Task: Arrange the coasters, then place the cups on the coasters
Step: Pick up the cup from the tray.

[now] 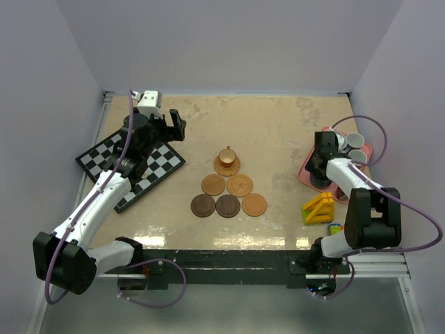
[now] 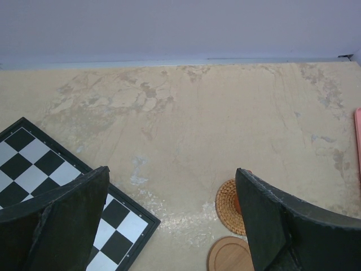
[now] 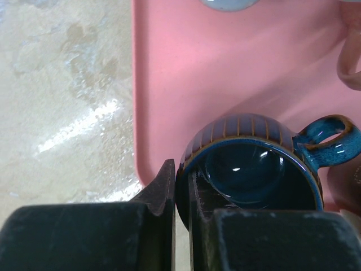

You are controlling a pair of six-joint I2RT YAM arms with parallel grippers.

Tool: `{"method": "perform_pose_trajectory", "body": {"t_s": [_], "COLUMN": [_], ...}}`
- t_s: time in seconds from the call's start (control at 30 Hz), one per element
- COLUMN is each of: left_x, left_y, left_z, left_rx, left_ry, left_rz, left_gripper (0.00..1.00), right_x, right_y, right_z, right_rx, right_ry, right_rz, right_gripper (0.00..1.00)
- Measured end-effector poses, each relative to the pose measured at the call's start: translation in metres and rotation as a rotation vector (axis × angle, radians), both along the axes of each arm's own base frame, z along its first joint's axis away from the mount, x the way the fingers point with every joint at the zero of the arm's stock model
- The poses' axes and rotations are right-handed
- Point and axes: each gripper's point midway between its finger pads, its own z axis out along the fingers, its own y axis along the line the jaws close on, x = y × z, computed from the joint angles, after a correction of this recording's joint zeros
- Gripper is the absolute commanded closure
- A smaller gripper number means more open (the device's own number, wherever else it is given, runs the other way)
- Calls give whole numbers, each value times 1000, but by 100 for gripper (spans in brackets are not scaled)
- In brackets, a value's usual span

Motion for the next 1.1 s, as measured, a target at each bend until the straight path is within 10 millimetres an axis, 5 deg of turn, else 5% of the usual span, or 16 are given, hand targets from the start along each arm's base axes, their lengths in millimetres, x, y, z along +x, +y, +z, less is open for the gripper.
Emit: {"method": "perform_pose_trajectory", "body": {"t_s": [0.3,0.67,0.9,1.1], "left_x": [0,-1,-1,3], "left_y": [-1,-2,-5,0], "left_z": [0,0,1,-3], "left_rx": [-1,-3,-5,-2], "left_ry": [0,0,-5,6], "left_rz": [-3,-13,-28,-16], "left_gripper": [2,2,2,2], "right_x": [4,9,19,5], "right_y": [16,55,144,222], "right_z": [44,62,116,160], "right_rx": [24,48,5,50], "right_ry": [-122,-163,-284,-393], "right_rz": [136,408,761,1012], "right_gripper": [100,100,100,100]}}
